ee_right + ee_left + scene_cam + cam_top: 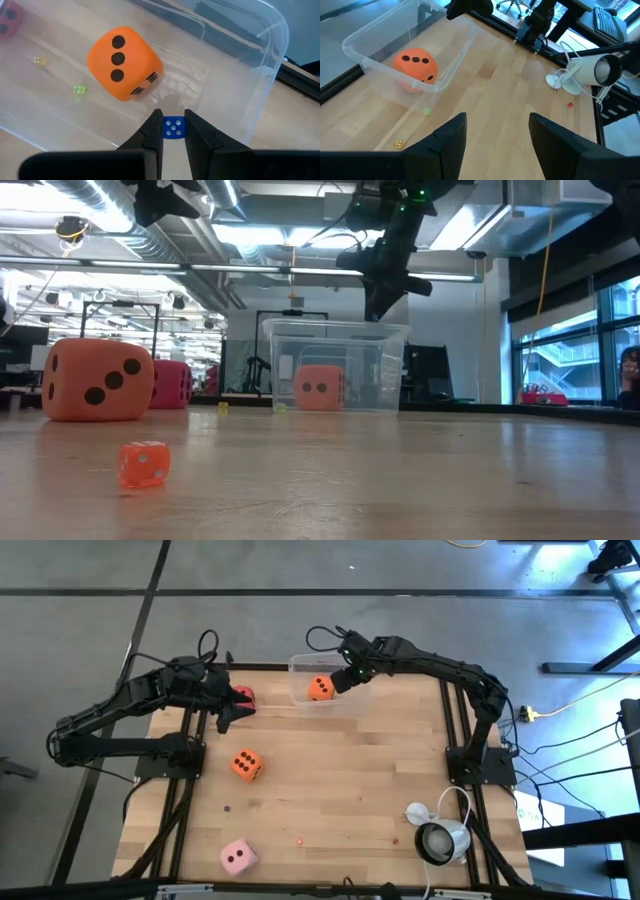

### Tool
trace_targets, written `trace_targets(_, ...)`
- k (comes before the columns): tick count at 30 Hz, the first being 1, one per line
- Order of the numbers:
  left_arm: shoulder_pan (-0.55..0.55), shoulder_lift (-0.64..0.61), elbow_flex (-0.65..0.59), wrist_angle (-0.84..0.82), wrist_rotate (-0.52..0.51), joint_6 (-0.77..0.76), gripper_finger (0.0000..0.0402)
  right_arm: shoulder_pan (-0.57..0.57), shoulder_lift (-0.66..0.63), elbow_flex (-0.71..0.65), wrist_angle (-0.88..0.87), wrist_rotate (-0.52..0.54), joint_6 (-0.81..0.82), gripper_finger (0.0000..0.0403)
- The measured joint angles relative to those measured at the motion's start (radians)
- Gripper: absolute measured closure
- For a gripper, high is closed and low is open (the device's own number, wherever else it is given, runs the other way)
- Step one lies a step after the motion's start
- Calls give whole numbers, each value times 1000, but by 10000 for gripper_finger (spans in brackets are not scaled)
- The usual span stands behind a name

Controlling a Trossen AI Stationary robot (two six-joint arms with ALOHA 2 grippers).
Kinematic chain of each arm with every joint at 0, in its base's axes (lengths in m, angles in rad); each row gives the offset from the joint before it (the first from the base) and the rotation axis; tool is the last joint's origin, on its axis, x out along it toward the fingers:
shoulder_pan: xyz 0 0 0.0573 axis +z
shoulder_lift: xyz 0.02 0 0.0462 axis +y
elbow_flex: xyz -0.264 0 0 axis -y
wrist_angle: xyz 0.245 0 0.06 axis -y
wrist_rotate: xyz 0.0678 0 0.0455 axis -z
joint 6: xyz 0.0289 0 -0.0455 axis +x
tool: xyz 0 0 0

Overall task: Pick & Place Dice
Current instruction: Put the small blue dice into the transparent bin

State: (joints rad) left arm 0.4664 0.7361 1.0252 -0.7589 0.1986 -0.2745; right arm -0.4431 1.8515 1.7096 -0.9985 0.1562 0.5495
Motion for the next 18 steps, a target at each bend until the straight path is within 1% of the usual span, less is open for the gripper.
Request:
trace_targets(14, 0, 0, 0, 0, 0, 2, 192, 0, 0, 0, 12, -6, -8, 350)
trace_targets(16, 0, 0, 0, 0, 0, 2, 192, 0, 0, 0, 24, -20, -9, 342)
trace_targets(18, 0, 0, 0, 0, 0, 2, 192, 0, 0, 0, 37, -52, -9, 319)
